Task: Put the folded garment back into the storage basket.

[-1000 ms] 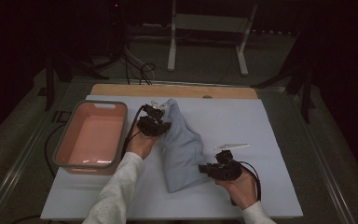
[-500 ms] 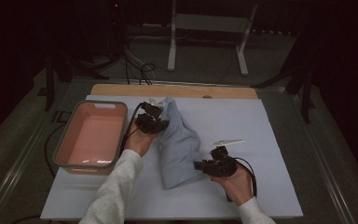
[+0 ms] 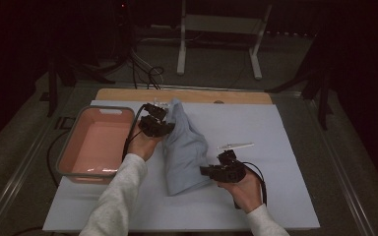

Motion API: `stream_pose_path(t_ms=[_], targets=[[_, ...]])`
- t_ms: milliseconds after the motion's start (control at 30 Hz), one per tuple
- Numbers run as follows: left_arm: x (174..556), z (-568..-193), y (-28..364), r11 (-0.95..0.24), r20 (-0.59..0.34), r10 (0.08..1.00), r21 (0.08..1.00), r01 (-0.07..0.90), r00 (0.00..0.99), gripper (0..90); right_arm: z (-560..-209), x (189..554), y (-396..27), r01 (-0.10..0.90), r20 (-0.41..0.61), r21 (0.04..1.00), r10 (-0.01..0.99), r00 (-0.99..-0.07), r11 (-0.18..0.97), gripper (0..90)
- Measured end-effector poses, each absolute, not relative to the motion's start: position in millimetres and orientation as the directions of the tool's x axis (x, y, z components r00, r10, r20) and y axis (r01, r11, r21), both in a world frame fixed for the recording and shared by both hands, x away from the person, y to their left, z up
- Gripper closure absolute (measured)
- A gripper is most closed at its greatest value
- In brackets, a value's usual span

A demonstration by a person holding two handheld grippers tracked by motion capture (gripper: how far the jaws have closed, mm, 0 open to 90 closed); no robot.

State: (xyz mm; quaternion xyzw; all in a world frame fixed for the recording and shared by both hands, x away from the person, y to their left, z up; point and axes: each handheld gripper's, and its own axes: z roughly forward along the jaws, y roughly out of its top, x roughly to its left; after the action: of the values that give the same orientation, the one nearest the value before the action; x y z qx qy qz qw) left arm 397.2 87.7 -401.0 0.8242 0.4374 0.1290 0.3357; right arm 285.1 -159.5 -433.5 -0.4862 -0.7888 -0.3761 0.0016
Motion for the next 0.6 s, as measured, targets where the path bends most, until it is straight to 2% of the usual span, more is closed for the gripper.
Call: stream_pose_path(t_ms=[600], targets=[[402, -390, 104, -0.370, -0.097, 0.812, 0.678, 0.636, 0.576, 81.0, -428, 293, -148, 0.769, 0.388, 0.597, 0.756, -0.527, 0.230, 79.8]])
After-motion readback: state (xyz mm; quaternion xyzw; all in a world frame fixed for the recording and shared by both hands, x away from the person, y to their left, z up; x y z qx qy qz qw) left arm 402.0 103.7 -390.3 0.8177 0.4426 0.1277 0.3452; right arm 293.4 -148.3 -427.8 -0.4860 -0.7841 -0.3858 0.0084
